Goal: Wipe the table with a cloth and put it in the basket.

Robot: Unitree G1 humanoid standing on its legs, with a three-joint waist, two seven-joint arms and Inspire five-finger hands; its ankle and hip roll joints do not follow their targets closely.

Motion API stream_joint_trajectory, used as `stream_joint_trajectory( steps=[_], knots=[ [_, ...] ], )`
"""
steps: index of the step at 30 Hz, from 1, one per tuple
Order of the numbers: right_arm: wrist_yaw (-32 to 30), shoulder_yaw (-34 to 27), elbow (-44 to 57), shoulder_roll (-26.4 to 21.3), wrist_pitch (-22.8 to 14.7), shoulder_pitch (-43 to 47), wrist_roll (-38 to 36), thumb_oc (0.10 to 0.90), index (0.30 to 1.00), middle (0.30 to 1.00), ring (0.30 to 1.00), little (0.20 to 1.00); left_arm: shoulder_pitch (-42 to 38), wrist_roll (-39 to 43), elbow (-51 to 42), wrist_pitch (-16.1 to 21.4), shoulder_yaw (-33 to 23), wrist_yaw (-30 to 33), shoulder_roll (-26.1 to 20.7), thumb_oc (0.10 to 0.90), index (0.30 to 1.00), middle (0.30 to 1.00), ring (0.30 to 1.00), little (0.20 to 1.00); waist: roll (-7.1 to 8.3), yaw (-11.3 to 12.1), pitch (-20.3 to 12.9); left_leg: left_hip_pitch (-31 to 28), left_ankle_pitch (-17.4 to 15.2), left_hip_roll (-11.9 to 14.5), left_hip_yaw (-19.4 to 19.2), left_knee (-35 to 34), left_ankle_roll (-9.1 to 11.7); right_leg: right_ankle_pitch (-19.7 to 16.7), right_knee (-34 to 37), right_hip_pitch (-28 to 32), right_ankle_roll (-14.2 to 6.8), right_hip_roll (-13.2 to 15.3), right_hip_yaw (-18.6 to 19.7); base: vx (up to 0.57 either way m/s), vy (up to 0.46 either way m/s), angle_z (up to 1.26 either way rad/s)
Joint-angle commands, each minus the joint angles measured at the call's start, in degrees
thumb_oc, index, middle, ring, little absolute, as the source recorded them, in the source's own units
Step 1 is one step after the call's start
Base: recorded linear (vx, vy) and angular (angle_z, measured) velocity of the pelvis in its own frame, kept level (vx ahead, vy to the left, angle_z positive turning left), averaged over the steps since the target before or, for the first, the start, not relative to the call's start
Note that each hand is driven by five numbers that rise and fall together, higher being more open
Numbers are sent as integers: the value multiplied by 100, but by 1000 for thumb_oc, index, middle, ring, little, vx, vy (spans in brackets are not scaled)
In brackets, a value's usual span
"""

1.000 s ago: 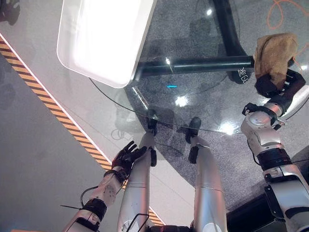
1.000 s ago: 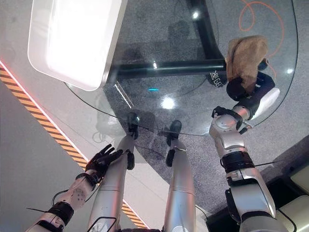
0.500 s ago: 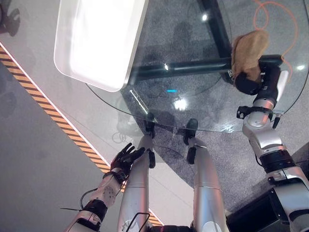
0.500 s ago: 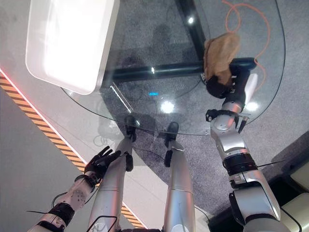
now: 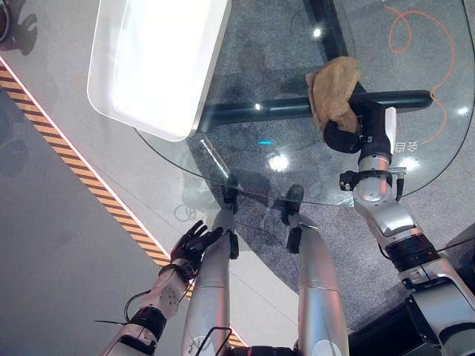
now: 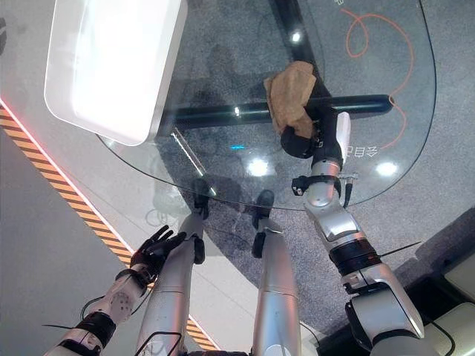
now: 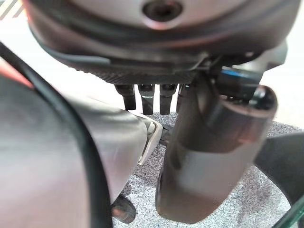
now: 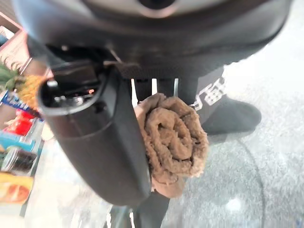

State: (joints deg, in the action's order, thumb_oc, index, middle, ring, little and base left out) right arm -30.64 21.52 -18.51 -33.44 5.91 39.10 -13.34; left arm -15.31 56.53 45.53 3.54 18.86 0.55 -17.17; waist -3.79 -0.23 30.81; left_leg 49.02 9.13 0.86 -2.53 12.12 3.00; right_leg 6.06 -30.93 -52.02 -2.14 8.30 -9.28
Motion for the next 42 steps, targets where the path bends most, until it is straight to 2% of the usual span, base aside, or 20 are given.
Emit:
stream_joint_trajectory(
  steps=[1, 27, 32, 33, 42],
  knots=[
    [953, 1078, 672, 652, -37, 112, 202, 100, 300, 300, 300, 200, 267, -196, -156, -121, 387, -124, 332, 800, 900, 900, 900, 900, -98, 184, -101, 124, -1296, -374, -505, 1162, -81, -673, 953, -46, -383, -67, -138, 0, 0, 0],
    [1201, 1601, 899, 844, 202, 494, -52, 100, 300, 300, 300, 200, 95, -111, -87, -123, 483, -72, 370, 800, 900, 900, 900, 900, -108, 267, -101, 95, -1287, -359, -521, 1221, -92, -683, 879, -40, -398, -13, -162, 2, 10, 4],
    [1165, 1570, 948, 771, 238, 444, -153, 100, 300, 300, 300, 200, 135, -12, -234, 198, 479, -176, 321, 800, 900, 900, 900, 900, -88, 264, -101, 15, -1278, -347, -508, 1167, -89, -703, 928, 34, -401, -32, -171, -10, -20, 1],
    [1131, 1542, 954, 740, 187, 403, -203, 100, 300, 300, 300, 200, 162, 49, -422, 352, 496, -237, 294, 800, 900, 900, 900, 900, -81, 266, -101, -29, -1275, -335, -524, 1133, -84, -720, 973, 82, -402, -24, -208, -25, -31, 1],
    [1071, 1287, 974, 724, -40, 192, -344, 100, 300, 300, 300, 200, 345, -37, -1089, 487, 541, -122, 178, 800, 900, 900, 900, 900, -69, 282, -101, -247, -1228, -316, -523, 1004, -65, -715, 1043, 323, -376, -43, -287, -39, -39, 1]
  ],
)
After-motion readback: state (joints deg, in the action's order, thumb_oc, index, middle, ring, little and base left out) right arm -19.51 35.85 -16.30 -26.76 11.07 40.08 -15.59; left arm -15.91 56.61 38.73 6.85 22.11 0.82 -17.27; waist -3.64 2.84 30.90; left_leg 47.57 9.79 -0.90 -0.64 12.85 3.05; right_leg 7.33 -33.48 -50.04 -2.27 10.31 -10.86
